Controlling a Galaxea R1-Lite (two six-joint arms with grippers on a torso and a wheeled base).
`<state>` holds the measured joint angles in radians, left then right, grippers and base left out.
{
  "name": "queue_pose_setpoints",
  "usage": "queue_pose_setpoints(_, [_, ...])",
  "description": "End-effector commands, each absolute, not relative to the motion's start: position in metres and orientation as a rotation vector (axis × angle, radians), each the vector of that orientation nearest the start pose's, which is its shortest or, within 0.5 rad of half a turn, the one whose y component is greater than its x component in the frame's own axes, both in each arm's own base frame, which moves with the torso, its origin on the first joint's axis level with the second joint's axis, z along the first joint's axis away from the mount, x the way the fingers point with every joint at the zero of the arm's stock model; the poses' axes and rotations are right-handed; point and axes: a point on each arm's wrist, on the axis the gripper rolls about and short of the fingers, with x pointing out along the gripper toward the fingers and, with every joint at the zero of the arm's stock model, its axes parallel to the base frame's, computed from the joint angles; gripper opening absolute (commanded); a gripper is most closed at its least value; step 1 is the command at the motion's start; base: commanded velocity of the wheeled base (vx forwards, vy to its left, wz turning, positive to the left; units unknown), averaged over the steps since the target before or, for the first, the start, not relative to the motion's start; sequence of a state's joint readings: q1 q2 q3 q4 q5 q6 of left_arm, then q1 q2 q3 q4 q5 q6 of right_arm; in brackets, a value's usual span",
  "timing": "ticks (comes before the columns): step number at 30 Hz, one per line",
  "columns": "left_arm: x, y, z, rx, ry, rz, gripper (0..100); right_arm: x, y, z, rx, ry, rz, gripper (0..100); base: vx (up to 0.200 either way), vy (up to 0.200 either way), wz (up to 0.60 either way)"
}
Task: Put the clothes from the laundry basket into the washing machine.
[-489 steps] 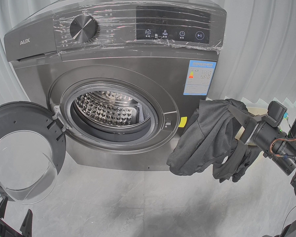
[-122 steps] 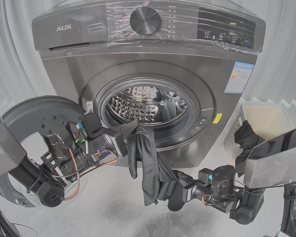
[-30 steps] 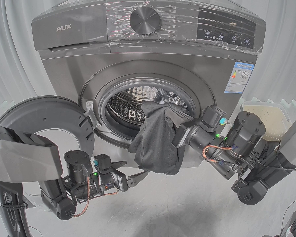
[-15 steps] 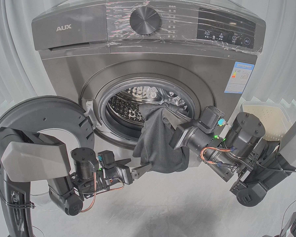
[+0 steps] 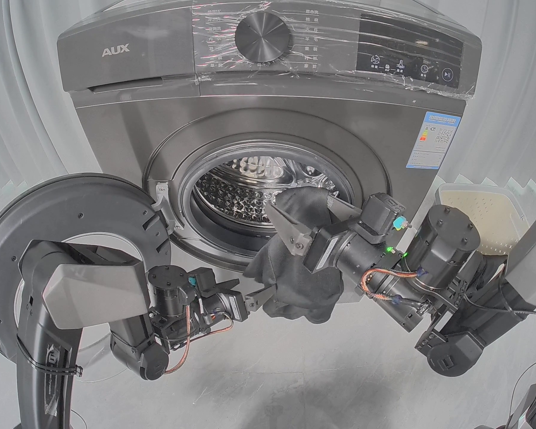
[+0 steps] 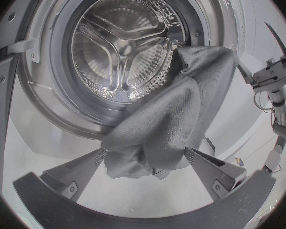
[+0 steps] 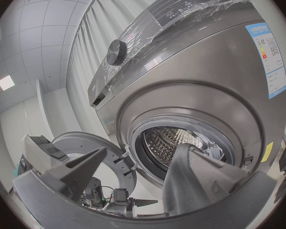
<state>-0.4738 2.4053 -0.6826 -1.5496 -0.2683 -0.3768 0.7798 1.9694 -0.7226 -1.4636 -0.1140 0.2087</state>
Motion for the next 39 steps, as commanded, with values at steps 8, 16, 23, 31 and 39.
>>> queue_pose_setpoints(8, [0.332, -0.177, -0.004, -0.342, 0.303, -0.684, 100, 0.245, 0.24, 0.157, 0.296, -0.129, 0.684, 100, 0.0, 0.0, 0.0])
queue_pose_setpoints(16, [0.327, -0.178, -0.007, -0.33, 0.324, -0.693, 100, 0.245, 0.241, 0.157, 0.296, -0.129, 0.684, 100, 0.0, 0.0, 0.0])
queue_pose_setpoints(23, [0.322, -0.18, -0.011, -0.329, 0.349, -0.708, 100, 0.243, 0.243, 0.157, 0.298, -0.129, 0.692, 100, 0.0, 0.0, 0.0])
queue_pose_setpoints(31, [0.323, -0.183, -0.009, -0.339, 0.35, -0.769, 100, 0.241, 0.246, 0.157, 0.299, -0.127, 0.699, 100, 0.0, 0.0, 0.0])
queue_pose_setpoints(39, [0.325, -0.185, -0.012, -0.344, 0.359, -0.814, 100, 0.239, 0.249, 0.156, 0.299, -0.123, 0.708, 100, 0.0, 0.0, 0.0])
